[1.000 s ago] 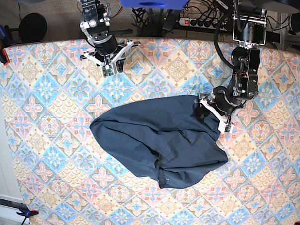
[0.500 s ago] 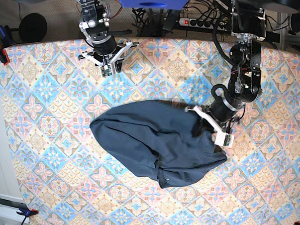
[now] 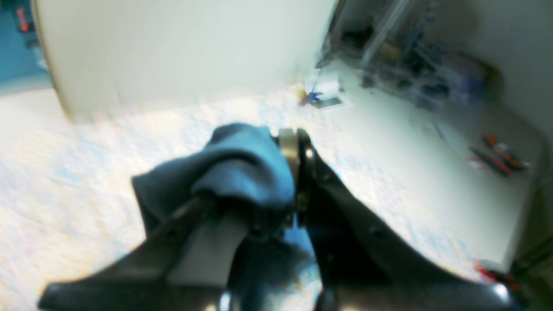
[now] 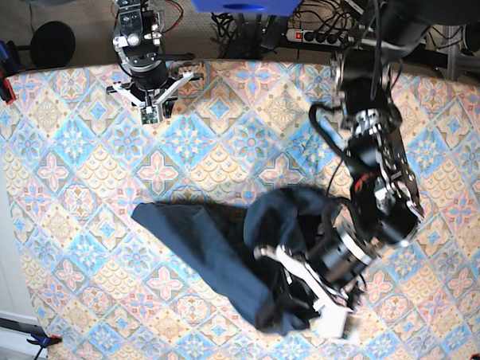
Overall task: Layout the t-shirt on the table in an organized manner, then fold the t-shirt properly
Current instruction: 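Lift the grasped shirt edge with the left gripper and drag it, then grasp the shirt fabric with the right gripper beside the bunched cloth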
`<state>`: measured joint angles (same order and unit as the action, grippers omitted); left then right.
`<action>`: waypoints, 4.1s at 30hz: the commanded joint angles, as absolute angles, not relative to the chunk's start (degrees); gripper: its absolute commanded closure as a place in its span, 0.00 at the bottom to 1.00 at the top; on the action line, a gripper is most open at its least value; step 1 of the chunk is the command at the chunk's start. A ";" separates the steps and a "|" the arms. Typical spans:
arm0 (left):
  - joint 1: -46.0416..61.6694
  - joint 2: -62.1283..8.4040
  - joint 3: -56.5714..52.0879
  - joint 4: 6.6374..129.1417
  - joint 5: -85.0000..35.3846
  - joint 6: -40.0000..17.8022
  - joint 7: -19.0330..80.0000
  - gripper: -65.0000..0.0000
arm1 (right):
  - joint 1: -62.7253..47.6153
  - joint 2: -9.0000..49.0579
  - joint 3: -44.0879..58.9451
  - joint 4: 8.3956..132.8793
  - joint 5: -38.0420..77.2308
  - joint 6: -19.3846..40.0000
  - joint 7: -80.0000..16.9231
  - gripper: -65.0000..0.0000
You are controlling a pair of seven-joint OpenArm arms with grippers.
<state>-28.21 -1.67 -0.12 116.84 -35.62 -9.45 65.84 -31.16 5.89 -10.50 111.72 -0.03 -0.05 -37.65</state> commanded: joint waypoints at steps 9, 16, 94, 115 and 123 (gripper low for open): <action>-39.52 -1.71 -13.05 109.49 -30.90 -9.45 64.13 1.00 | -29.14 6.02 -10.95 112.75 -0.04 0.22 -36.26 0.85; -25.98 -8.13 -23.43 108.00 -35.21 -9.54 72.57 1.00 | -28.26 6.02 -11.82 112.75 -0.04 0.57 -36.53 0.85; -0.48 -22.99 -29.67 87.96 -48.75 -9.71 57.63 0.19 | -8.22 22.20 -21.49 111.69 3.21 7.78 -43.91 0.99; 1.54 -22.20 -29.76 88.04 -48.66 -9.80 57.54 0.19 | 3.91 13.49 -44.09 105.98 6.99 8.92 -52.26 0.37; 1.54 -22.29 -29.76 88.13 -48.66 -9.80 57.54 0.19 | 3.82 13.41 -45.14 97.71 4.18 8.92 -52.00 0.36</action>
<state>2.22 -21.15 -29.39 87.00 -47.79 -9.43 58.48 2.72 13.15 -45.50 96.82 4.73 9.21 -52.84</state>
